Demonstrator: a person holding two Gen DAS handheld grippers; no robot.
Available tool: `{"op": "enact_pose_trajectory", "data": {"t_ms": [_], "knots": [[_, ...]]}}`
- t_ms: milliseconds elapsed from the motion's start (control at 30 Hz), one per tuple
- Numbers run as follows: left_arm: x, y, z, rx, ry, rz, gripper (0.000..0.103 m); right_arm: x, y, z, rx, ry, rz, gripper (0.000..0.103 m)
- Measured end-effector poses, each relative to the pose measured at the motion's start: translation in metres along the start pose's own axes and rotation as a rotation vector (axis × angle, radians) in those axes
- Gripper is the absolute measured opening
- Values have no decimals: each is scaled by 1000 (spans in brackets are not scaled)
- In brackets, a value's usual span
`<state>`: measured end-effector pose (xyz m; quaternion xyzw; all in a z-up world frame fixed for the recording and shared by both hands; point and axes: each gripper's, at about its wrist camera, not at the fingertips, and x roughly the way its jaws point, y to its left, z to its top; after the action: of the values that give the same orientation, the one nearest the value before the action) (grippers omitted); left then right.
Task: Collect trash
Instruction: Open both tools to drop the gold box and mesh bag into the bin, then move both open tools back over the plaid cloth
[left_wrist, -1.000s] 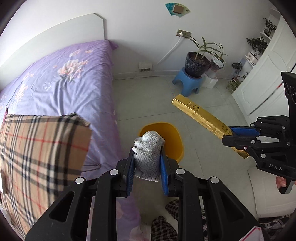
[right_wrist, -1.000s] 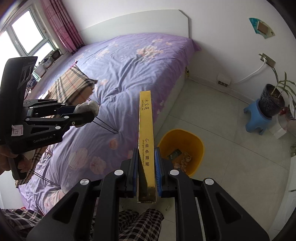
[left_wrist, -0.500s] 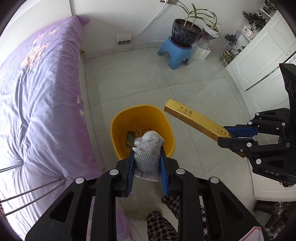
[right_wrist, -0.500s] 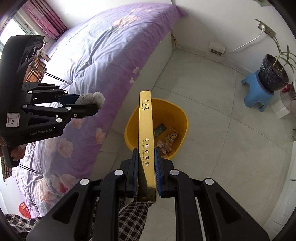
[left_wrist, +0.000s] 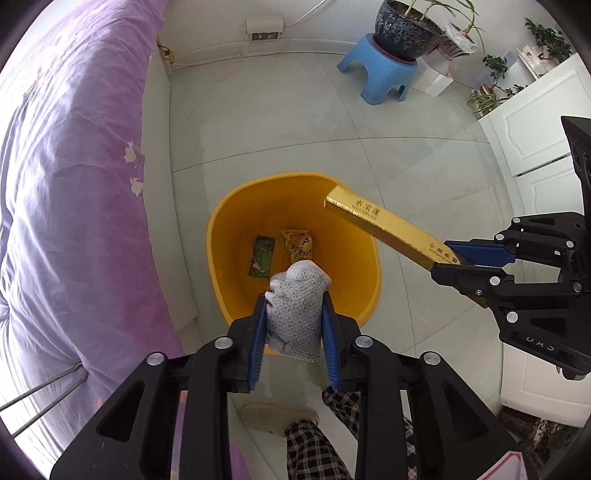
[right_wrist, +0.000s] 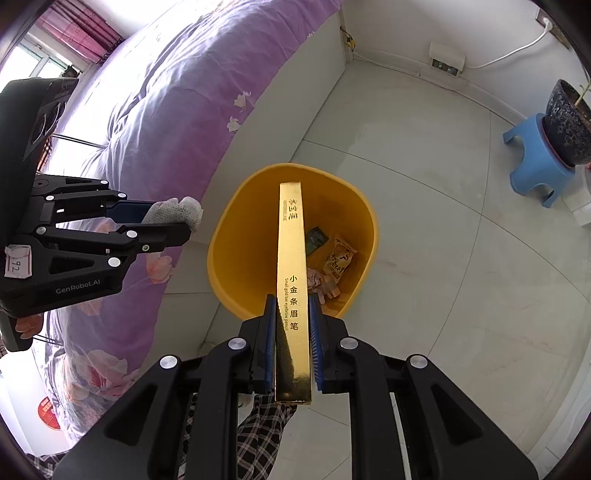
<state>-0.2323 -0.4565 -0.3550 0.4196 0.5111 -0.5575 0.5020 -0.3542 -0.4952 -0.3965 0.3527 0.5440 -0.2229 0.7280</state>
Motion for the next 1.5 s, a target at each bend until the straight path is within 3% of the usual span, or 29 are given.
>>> {"op": "enact_pose_trajectory", "data": {"t_ms": [67,133,167,733,1133,1500], "knots": [[1,1,1,-7,-4,2,33,4,-3,1,1,-2,9,19],[1,1,2,-16,-11,12,47,6,-5,2,-1,-6,4,29],[1,2,3,-19,-18,14,49,6,-6,3,-1,-9,0,35],[-29,3,6,-41,-72,22,49,-35,5,4,-19,-78,-10,35],[-115,6,-13,-105,-205,52,49,-105,48,8,-114,-163,1,35],[-207,29,-70,-280,-370,113,49,-167,132,7,-311,-249,46,35]]}}
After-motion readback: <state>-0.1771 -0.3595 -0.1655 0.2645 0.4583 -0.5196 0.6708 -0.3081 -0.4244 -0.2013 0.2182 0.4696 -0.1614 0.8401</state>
